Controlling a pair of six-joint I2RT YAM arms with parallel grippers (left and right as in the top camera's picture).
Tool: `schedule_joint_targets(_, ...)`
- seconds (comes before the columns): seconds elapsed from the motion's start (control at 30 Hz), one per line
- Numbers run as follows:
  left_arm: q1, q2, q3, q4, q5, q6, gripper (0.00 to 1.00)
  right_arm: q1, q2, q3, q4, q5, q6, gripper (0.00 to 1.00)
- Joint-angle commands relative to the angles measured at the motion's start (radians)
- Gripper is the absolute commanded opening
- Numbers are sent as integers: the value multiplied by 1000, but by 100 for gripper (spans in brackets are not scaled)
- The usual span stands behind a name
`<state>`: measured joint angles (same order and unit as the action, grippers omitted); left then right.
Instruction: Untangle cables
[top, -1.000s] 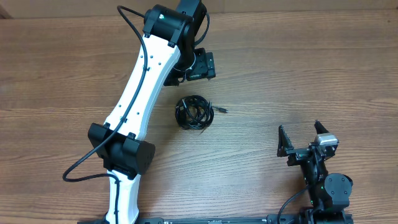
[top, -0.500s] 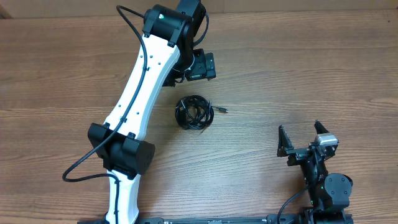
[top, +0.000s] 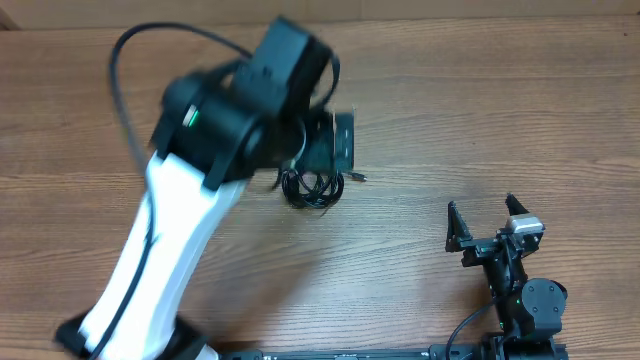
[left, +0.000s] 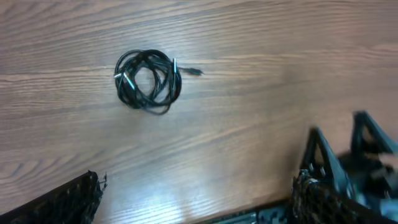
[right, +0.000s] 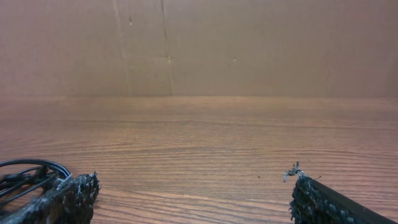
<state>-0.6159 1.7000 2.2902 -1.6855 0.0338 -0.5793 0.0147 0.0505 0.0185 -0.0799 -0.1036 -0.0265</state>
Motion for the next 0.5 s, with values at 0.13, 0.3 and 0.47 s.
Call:
schedule_joint_targets(0.13, -38, -182, -259, -4, -105, -100, 100, 5, 0, -10, 4, 8, -5, 100)
schedule_joint_targets(0.3, -2, -283, -389, -4, -176, -117, 99, 5, 0, -10, 4, 9, -5, 100)
schedule_joint_targets(0.47, 91, -328, -395, -4, -199, -108, 100, 5, 0, -10, 4, 8, -5, 100)
